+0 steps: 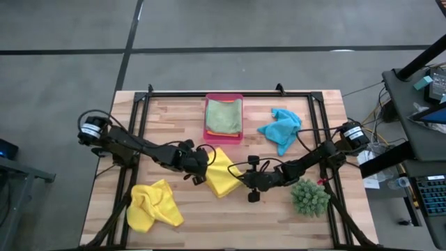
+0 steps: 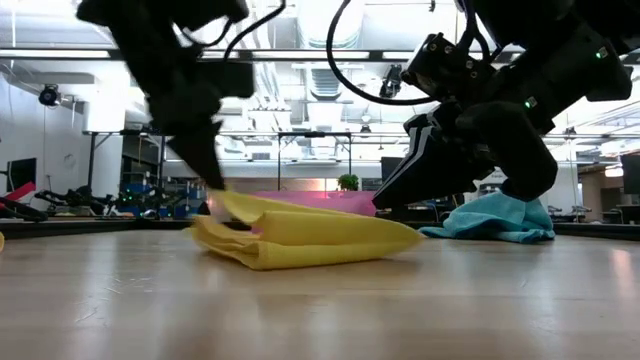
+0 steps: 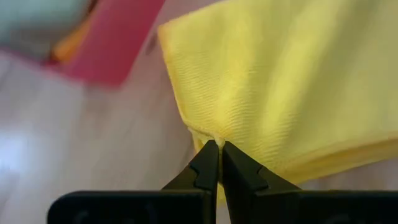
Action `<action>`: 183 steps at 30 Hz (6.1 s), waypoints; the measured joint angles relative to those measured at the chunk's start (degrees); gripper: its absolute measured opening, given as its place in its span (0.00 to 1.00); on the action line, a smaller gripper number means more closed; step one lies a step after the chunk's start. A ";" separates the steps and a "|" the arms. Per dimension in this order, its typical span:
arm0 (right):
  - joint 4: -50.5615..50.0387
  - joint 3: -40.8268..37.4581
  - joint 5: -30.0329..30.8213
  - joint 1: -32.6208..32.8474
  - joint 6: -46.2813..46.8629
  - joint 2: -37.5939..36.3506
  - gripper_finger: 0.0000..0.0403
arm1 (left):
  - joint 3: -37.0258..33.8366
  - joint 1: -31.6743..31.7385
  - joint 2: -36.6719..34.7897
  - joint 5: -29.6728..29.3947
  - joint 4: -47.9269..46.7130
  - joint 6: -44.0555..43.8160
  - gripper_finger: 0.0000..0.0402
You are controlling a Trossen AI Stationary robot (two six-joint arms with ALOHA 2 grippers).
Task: Fold microfiber towels
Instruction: Fold the top yellow towel
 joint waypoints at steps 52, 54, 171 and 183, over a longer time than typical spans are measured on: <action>4.46 1.89 -0.12 -1.73 -0.07 0.00 0.02 | -3.44 -6.49 3.80 3.84 -2.25 -1.16 0.28; 4.56 2.74 -0.10 -2.68 -0.69 0.00 0.02 | -4.58 -6.49 3.80 2.48 -1.56 -2.57 0.28; 4.20 36.40 -14.94 -18.31 -15.74 28.76 0.14 | -17.44 -5.90 3.80 -15.99 20.95 0.00 0.28; 1.31 36.40 -13.51 -18.49 -13.74 26.68 0.38 | -17.12 -5.94 0.89 -13.48 17.31 -0.21 0.28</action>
